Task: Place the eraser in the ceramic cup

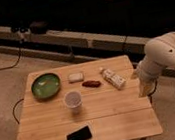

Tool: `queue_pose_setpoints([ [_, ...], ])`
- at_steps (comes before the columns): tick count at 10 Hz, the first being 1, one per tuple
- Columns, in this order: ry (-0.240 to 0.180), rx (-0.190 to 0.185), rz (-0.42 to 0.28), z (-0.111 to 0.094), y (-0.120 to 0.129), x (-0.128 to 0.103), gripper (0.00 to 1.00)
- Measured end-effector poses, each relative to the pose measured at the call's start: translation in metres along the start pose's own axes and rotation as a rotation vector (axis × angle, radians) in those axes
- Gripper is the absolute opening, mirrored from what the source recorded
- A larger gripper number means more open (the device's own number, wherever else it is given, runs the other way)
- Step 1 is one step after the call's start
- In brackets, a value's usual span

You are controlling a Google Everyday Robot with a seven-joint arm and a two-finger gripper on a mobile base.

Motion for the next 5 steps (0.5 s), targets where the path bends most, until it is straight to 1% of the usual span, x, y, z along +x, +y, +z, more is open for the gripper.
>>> queue_pose_setpoints([
  [1, -0.103, 0.005, -0.023, 0.0, 0.002, -0.023, 0.65],
  [3, -0.27, 0.004, -0.07, -0.002, 0.012, -0.058, 0.65],
  [4, -0.309, 0.006, -0.08, -0.004, 0.014, -0.067, 0.65],
  [5, -0.319, 0.008, -0.082, -0.005, 0.014, -0.068, 0.65],
])
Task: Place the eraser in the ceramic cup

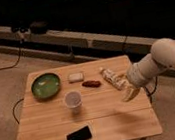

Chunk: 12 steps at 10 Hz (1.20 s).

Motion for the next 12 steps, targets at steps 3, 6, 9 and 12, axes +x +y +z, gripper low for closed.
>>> queue_pose_setpoints([
  [3, -0.036, -0.009, -0.002, 0.007, 0.002, -0.006, 0.65],
  [6, -0.228, -0.08, -0.023, 0.064, 0.031, -0.035, 0.65],
  [9, -0.28, -0.156, -0.028, 0.127, 0.06, -0.022, 0.65],
  [12, -0.235, -0.137, 0.009, 0.164, 0.06, 0.007, 0.65],
])
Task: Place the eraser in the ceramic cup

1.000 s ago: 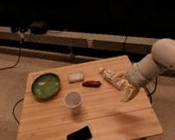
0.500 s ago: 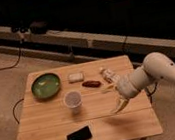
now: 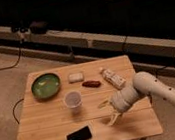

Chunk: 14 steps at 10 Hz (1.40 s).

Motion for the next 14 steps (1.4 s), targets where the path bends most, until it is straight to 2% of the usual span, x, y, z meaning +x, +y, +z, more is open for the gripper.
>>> queue_pose_setpoints([
  [1, -0.004, 0.023, 0.01, 0.007, -0.004, 0.005, 0.65],
  [2, -0.029, 0.041, 0.017, 0.018, -0.007, 0.004, 0.65],
  [3, -0.056, 0.041, 0.022, 0.025, -0.006, 0.0, 0.65],
  [4, -0.094, 0.022, 0.012, 0.037, -0.002, -0.007, 0.65],
  [5, -0.126, -0.026, -0.003, 0.054, 0.009, -0.011, 0.65],
  [6, -0.136, -0.055, -0.013, 0.064, 0.016, -0.011, 0.65],
  [9, -0.111, -0.121, -0.057, 0.09, 0.025, 0.004, 0.65],
  [14, -0.13, -0.145, -0.066, 0.11, 0.015, 0.003, 0.65],
])
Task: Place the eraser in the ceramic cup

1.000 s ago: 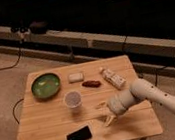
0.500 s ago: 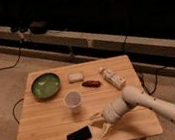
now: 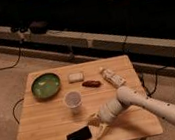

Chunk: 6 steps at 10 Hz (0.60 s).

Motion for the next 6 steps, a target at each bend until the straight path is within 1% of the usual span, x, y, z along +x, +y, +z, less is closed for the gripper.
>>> queue_pose_setpoints([
  [2, -0.005, -0.009, -0.004, 0.007, -0.001, -0.002, 0.65],
  [6, -0.003, -0.012, 0.006, 0.016, -0.005, -0.005, 0.65],
])
